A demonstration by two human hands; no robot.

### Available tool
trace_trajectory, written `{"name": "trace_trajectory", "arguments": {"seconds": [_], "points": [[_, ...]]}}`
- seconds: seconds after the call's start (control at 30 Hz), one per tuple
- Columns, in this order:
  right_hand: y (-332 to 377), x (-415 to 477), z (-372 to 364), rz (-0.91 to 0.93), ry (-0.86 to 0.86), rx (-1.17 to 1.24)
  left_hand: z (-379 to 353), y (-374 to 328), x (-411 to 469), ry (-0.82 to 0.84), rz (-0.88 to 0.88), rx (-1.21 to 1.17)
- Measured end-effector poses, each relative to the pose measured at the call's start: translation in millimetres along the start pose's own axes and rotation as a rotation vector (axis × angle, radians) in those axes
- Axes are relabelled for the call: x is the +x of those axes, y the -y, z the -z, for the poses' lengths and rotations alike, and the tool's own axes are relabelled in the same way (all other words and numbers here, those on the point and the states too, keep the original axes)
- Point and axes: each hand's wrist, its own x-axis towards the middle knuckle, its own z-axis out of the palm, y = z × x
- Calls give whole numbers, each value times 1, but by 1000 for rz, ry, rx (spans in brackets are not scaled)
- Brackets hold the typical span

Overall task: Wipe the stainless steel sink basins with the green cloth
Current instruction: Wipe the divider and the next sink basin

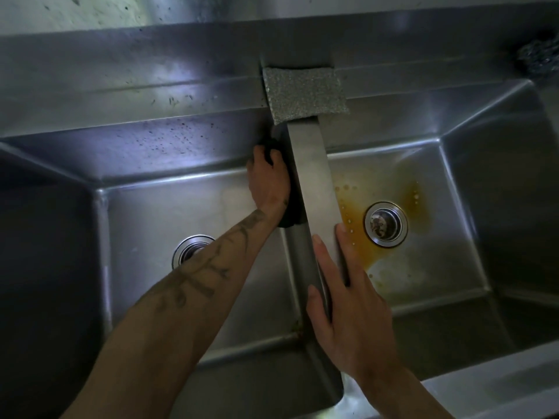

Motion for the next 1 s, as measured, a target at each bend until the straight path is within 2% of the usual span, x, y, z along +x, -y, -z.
{"name": "trace_trajectory", "arguments": {"seconds": [0.2, 0.43, 0.6, 0.67, 0.87, 1.0], "points": [[1, 0, 0, -5, 12, -62, 11, -10, -21, -40, -176, -186], [-1, -1, 0, 1, 6, -70, 3, 6, -22, 21, 31, -8], [-3, 0, -1, -1, 31, -84, 15, 0, -42, -29, -113, -164], [-3, -1, -3, -3, 29, -88, 11, 4, -39, -51, -145, -150], [-7, -2, -7, 5, 0, -86, -5, 44, -36, 26, 43, 61], [-6, -1, -7, 11, 0, -69, 7, 64, -70, 51, -117, 17]]}}
